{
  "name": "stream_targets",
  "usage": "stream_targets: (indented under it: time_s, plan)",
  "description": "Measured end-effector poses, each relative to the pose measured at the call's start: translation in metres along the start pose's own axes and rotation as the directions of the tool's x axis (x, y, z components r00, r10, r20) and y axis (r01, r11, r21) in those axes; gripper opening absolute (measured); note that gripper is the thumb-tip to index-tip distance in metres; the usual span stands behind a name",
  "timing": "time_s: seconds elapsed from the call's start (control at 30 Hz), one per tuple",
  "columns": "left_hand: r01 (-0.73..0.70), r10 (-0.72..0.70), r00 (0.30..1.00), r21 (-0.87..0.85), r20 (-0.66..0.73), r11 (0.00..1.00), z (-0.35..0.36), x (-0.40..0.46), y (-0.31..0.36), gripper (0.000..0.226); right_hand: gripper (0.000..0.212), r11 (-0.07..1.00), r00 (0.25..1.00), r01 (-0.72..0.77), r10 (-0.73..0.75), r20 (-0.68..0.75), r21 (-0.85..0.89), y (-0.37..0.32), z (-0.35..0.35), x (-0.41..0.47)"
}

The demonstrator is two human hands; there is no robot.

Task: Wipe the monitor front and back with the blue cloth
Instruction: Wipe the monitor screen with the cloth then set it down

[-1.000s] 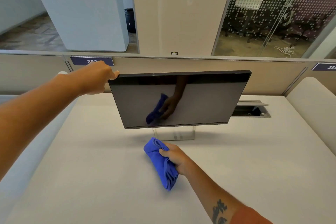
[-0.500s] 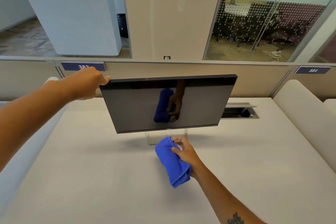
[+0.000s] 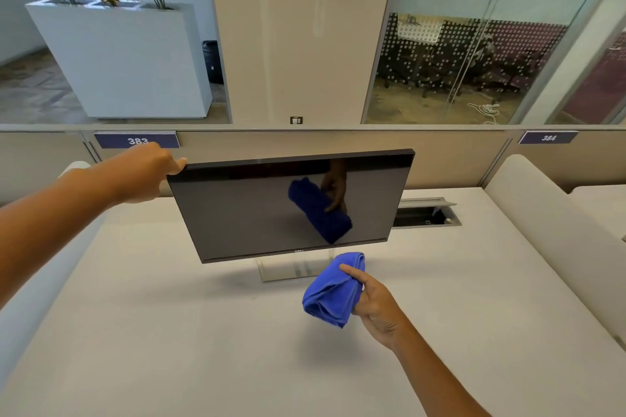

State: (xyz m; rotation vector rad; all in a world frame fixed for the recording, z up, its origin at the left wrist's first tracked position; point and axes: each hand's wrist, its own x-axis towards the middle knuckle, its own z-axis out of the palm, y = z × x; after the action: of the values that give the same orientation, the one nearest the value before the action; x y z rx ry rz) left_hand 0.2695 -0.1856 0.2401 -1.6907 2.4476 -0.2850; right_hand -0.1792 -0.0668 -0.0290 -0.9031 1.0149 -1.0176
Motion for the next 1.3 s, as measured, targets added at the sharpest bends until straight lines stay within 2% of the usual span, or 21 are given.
stream_targets:
  time_s: [0.1,0.2,0.33,0.37,0.43,0.47,0.53,0.6,0.67,0.77,0.9,1.0,1.07,1.1,1.23,1.27,1.3]
  plan:
    - [0.004,-0.004,1.000,-0.002,0.004,1.000,0.000,0.001,0.000,0.057,0.060,0.985,0.984,0.098,-0.117,-0.134,-0.141,-0.003,0.000,-0.003]
    - [0.011,-0.011,1.000,-0.002,0.011,1.000,-0.002,-0.002,0.002,0.057,0.048,0.954,0.923,0.167,-0.240,-0.300,-0.250,-0.008,0.000,-0.004]
    - [0.016,-0.016,1.000,-0.005,0.025,1.000,-0.003,-0.005,0.006,0.059,0.041,0.896,0.877,0.082,-0.272,-0.395,-0.436,-0.020,0.003,-0.004]
    - [0.016,-0.016,1.000,-0.006,0.024,1.000,-0.003,-0.005,0.007,0.059,0.041,0.841,0.864,0.055,-0.310,-0.396,-0.539,-0.024,0.003,-0.003]
    - [0.021,-0.021,1.000,-0.009,0.021,1.000,-0.005,-0.006,0.008,0.059,0.038,0.596,0.809,-0.019,-0.463,-0.363,-0.803,-0.031,0.003,-0.002]
    - [0.022,-0.022,1.000,-0.010,0.019,1.000,-0.005,-0.006,0.009,0.059,0.038,0.478,0.776,-0.058,-0.531,-0.341,-0.876,-0.035,0.004,-0.001]
    - [0.019,-0.019,1.000,-0.005,0.018,1.000,-0.006,-0.006,0.009,0.058,0.035,0.390,0.714,-0.021,-0.638,-0.287,-0.921,-0.044,0.007,0.001]
    - [0.019,-0.019,1.000,0.010,0.014,1.000,-0.006,-0.005,0.008,0.057,0.032,0.443,0.679,0.190,-0.704,-0.208,-0.876,-0.053,0.008,0.002]
    - [0.024,-0.024,1.000,0.020,0.019,1.000,-0.005,-0.005,0.007,0.058,0.033,0.543,0.696,0.324,-0.691,-0.194,-0.775,-0.063,0.008,0.002]
    - [0.037,-0.037,0.998,0.022,0.044,0.999,-0.004,-0.004,0.006,0.060,0.034,0.563,0.670,0.363,-0.712,-0.212,-0.742,-0.079,0.011,0.007]
    - [0.044,-0.045,0.998,0.014,0.053,0.999,-0.002,-0.002,0.005,0.060,0.036,0.590,0.574,0.376,-0.753,-0.320,-0.715,-0.101,0.021,0.025]
    - [0.040,-0.039,0.999,-0.003,0.035,0.999,-0.001,0.000,0.002,0.058,0.053,0.592,0.546,0.422,-0.770,-0.329,-0.686,-0.127,0.033,0.042]
    - [0.011,-0.011,1.000,-0.034,0.003,0.999,0.001,0.002,-0.001,0.056,0.068,0.511,0.556,0.463,-0.804,-0.211,-0.724,-0.142,0.044,0.054]
    - [-0.009,0.008,1.000,-0.060,-0.020,0.998,0.003,0.004,-0.004,0.056,0.071,0.435,0.555,0.471,-0.823,-0.126,-0.768,-0.147,0.050,0.061]
    - [-0.055,0.050,0.997,-0.104,-0.054,0.993,0.011,0.011,-0.015,0.056,0.068,0.009,0.485,0.381,-0.853,0.192,-0.924,-0.153,0.061,0.086]
    - [-0.056,0.050,0.997,-0.106,-0.061,0.993,0.012,0.013,-0.016,0.057,0.066,-0.057,0.463,0.359,-0.856,0.231,-0.931,-0.155,0.059,0.090]
    - [-0.055,0.049,0.997,-0.108,-0.065,0.993,0.014,0.014,-0.018,0.059,0.063,-0.077,0.436,0.342,-0.870,0.231,-0.937,-0.157,0.055,0.093]
